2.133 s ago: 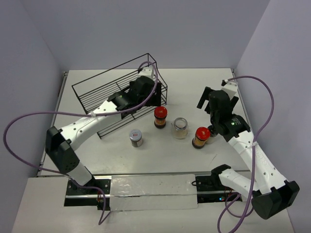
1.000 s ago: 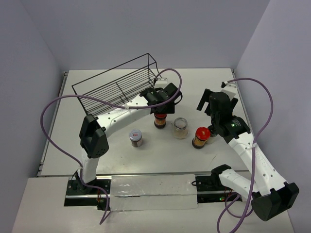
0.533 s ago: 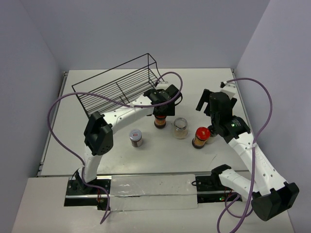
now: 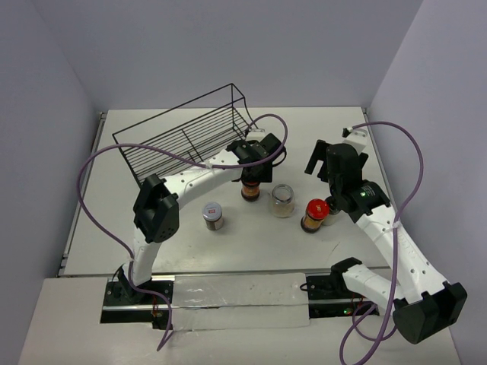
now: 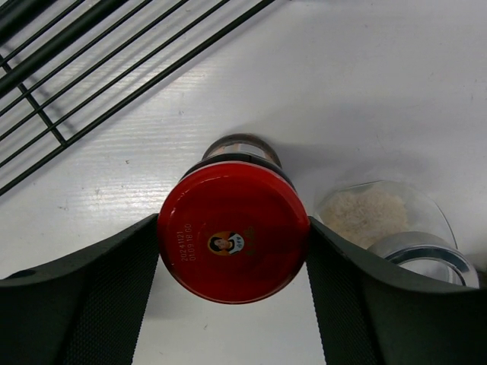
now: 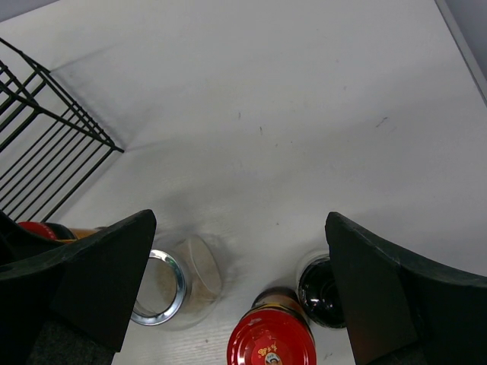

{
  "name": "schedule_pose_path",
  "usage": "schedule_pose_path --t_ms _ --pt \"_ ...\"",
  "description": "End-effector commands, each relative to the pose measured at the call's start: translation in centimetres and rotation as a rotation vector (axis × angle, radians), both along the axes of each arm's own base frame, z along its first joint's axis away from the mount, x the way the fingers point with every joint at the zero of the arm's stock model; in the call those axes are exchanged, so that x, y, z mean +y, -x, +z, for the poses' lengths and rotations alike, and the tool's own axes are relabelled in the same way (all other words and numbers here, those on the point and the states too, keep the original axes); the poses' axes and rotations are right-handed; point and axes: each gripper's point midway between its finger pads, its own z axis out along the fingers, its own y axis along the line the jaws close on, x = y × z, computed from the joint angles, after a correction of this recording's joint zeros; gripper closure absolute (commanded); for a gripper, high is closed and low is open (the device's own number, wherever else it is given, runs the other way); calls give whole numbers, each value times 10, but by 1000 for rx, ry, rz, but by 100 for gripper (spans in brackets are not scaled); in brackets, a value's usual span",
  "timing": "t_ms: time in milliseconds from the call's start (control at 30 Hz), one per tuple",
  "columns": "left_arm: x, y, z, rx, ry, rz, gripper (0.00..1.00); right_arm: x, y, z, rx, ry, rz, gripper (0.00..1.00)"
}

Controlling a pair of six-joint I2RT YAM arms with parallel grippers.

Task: Organize the condiment bottles

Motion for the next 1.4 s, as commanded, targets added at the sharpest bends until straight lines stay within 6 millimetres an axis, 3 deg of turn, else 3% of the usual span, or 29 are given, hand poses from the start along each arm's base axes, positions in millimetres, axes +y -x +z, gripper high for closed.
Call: schedule_pose_path --t_ms 0,167,300,367,467,767,967,1367 --pt "-14 -13 21 -59 51 -15 22 -1 -6 9 -36 -15 -15 0" --pt "-15 -12 18 -50 47 -33 29 -2 -4 7 -36 -15 -22 0" --pt "-13 -11 19 -54 43 -39 42 -3 -3 7 -41 -16 -29 0" --pt "-13 -11 23 -61 45 -45 54 -4 -2 6 -41 -15 -31 0" --pt "-11 -12 32 -74 50 -52 88 -4 -2 5 -36 -16 -33 0" --pt "-1 -11 83 -148 36 -135 90 -4 -2 6 -37 -14 -35 0" --pt "5 -7 148 -247 93 -200 90 -4 -2 5 -33 -19 -37 0" --pt "16 -16 234 -378 221 -244 90 -5 -1 4 -35 -20 -41 0"
